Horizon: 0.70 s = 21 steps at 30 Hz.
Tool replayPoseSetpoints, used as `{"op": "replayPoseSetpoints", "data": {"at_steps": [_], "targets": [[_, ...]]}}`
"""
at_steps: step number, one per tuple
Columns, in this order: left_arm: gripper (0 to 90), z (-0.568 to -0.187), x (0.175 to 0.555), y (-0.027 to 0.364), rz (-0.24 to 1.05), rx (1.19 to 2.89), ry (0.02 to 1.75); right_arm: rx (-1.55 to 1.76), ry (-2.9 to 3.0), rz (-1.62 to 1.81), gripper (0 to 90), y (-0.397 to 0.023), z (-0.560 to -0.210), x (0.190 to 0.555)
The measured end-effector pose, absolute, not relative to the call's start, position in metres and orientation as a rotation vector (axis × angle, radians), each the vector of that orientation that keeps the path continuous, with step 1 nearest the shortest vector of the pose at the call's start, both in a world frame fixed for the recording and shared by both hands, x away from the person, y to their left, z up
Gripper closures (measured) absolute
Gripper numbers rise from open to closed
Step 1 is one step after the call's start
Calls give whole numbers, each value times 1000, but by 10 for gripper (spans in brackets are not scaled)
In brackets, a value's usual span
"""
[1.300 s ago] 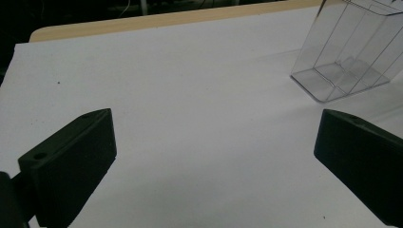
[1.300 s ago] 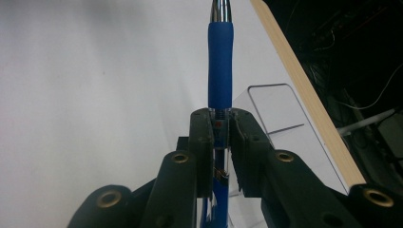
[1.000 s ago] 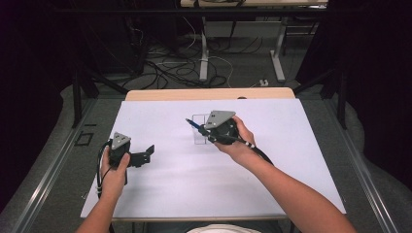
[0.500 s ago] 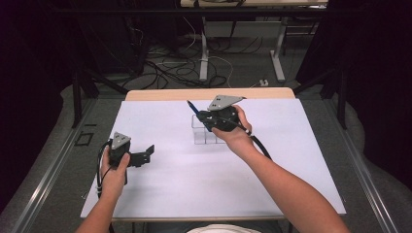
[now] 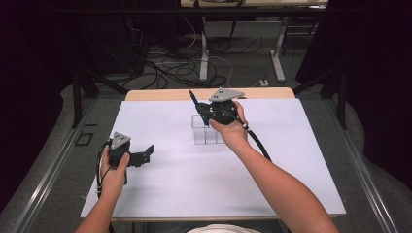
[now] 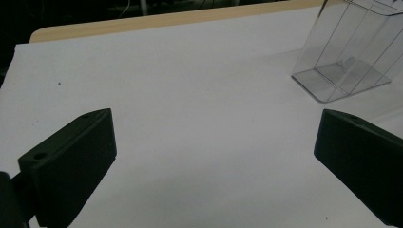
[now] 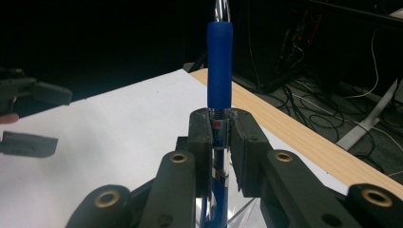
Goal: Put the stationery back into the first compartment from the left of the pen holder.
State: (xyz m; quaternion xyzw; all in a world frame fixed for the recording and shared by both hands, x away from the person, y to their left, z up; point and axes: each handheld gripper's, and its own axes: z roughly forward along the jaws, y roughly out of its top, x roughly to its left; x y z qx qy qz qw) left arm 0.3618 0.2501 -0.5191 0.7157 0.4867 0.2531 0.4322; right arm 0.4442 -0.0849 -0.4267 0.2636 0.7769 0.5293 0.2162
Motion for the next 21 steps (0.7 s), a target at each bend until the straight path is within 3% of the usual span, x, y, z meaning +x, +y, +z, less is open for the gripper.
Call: {"op": "replayPoseSetpoints", "data": {"at_steps": [21], "targets": [[0,-519,363,250,629,1784,1210,944,2077,1560,797,-84,-445,468]]}}
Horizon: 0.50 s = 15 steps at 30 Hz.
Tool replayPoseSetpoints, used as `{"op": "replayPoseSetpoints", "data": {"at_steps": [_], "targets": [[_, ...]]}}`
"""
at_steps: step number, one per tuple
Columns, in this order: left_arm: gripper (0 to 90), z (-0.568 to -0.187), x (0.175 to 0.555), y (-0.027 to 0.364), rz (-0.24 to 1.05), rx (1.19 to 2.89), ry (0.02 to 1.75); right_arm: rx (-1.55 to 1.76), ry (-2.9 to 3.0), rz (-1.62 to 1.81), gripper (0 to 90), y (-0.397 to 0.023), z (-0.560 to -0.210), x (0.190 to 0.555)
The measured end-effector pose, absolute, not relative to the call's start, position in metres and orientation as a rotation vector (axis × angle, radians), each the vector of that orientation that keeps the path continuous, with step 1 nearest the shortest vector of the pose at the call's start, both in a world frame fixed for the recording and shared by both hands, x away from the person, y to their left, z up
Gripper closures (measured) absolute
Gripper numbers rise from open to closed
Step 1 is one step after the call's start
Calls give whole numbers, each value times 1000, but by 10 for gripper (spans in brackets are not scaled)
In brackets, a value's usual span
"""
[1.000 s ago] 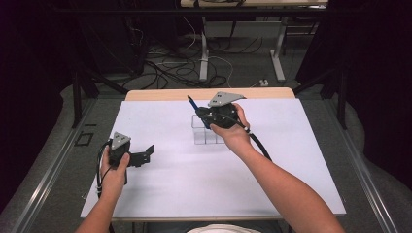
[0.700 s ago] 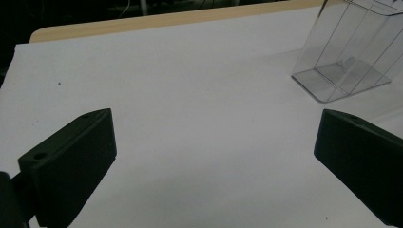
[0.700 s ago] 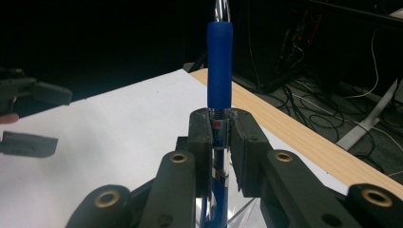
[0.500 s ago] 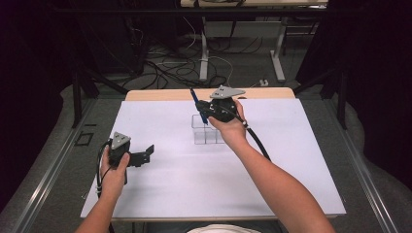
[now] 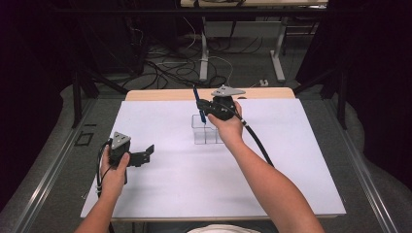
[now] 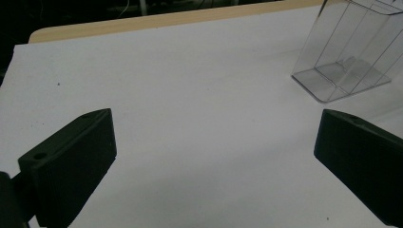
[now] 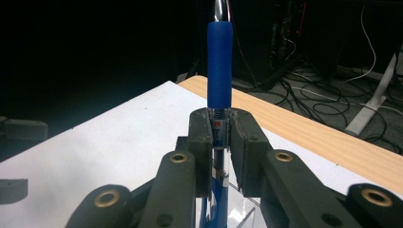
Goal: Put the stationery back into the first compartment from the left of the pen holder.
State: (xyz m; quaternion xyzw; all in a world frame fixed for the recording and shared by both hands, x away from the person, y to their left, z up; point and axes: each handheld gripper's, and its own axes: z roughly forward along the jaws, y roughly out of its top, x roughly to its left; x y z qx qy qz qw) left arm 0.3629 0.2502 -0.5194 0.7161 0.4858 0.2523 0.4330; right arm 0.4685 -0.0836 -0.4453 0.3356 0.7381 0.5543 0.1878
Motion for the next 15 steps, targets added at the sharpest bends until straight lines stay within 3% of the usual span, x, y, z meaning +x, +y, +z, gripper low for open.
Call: {"op": "replayPoseSetpoints", "data": {"at_steps": [15], "targets": [[0,-520,363,250,627,1784,1211,1014,2058,1568,797,-73,-461,476]]}}
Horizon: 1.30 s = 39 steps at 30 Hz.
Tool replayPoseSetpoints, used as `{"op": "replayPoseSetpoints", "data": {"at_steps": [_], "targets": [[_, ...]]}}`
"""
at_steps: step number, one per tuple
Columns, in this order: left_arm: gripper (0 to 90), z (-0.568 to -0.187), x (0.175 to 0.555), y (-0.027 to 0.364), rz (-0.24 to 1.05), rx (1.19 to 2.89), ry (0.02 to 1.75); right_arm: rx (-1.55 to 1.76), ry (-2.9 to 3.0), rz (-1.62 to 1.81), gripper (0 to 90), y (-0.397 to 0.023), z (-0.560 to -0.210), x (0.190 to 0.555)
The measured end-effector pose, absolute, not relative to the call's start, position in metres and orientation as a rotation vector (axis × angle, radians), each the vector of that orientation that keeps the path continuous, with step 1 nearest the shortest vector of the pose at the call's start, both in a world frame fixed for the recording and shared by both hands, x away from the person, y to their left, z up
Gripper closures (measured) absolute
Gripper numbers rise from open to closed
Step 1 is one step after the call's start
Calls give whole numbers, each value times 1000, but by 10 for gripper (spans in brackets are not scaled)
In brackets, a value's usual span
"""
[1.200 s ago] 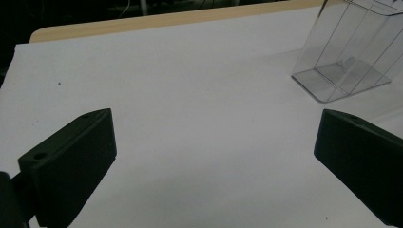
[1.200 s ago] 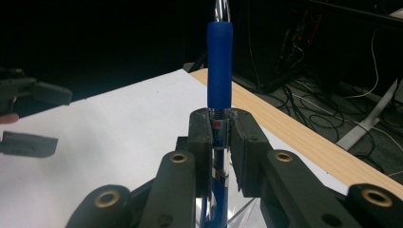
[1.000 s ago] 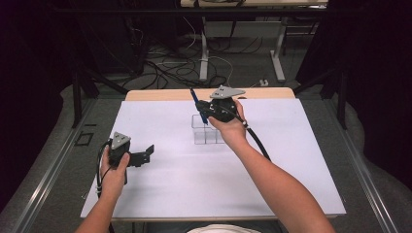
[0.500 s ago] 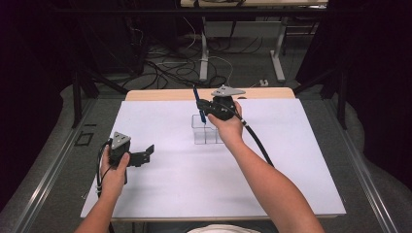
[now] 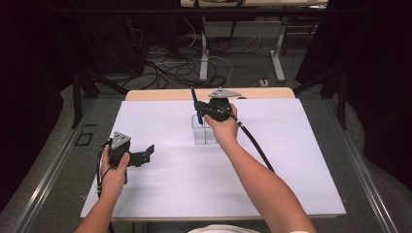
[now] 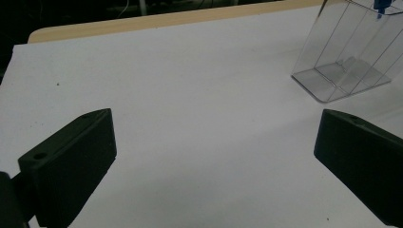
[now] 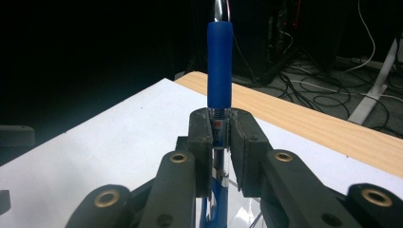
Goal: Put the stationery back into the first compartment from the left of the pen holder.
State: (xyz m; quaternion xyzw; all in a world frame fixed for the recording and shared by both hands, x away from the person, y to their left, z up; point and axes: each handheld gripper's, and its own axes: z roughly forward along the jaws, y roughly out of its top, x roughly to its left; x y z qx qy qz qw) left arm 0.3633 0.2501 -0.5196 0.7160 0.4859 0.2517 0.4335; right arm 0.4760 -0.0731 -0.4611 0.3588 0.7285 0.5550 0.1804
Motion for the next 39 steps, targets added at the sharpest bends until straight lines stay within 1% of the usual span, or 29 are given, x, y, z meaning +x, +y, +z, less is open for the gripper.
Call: {"op": "replayPoseSetpoints", "data": {"at_steps": [39], "targets": [[0,-519,364,251,629,1783,1212,1101,2149,1481,797,-67,-473,473]]}}
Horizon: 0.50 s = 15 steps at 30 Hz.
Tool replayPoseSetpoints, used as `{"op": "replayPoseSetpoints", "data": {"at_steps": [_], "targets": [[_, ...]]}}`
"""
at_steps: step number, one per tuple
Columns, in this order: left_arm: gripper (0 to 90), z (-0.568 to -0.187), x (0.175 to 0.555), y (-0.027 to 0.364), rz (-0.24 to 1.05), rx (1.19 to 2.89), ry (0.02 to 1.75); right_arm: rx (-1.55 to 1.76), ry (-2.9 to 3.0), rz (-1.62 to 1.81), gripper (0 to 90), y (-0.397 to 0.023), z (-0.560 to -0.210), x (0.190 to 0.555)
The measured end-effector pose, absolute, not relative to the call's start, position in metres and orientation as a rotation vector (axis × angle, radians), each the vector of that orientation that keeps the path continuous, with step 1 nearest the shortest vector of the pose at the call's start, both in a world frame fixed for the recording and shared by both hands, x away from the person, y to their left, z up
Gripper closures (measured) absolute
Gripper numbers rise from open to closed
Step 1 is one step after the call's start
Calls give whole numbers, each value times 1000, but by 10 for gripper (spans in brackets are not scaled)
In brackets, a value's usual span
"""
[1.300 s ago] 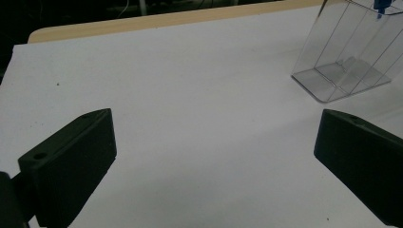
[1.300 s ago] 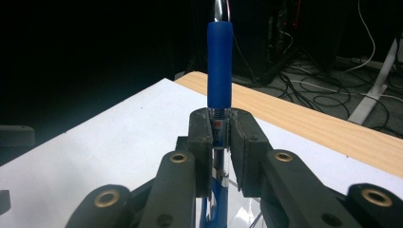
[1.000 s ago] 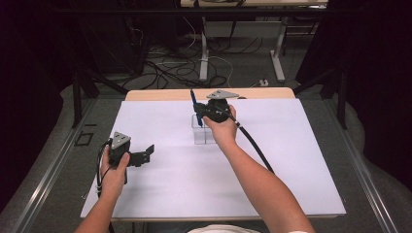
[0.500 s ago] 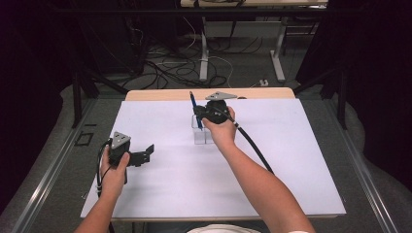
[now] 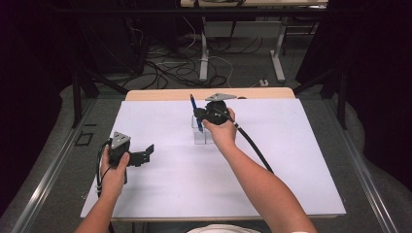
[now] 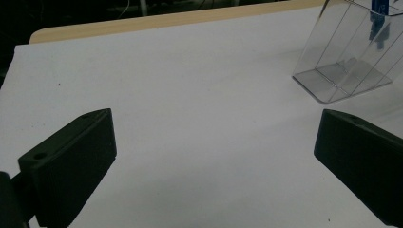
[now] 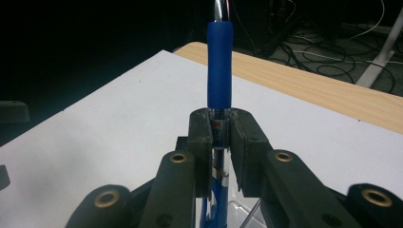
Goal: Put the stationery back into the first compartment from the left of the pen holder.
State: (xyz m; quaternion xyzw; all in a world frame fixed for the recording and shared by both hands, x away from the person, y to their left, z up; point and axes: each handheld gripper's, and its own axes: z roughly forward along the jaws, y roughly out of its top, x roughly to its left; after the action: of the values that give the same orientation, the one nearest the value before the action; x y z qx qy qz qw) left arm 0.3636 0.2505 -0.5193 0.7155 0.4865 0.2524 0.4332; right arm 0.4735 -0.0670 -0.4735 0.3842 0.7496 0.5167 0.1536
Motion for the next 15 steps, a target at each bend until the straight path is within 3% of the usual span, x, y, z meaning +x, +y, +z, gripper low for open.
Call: {"op": "replayPoseSetpoints", "data": {"at_steps": [15], "targets": [[0,-519,364,250,627,1783,1213,1125,2171,1463,796,-72,-479,473]]}}
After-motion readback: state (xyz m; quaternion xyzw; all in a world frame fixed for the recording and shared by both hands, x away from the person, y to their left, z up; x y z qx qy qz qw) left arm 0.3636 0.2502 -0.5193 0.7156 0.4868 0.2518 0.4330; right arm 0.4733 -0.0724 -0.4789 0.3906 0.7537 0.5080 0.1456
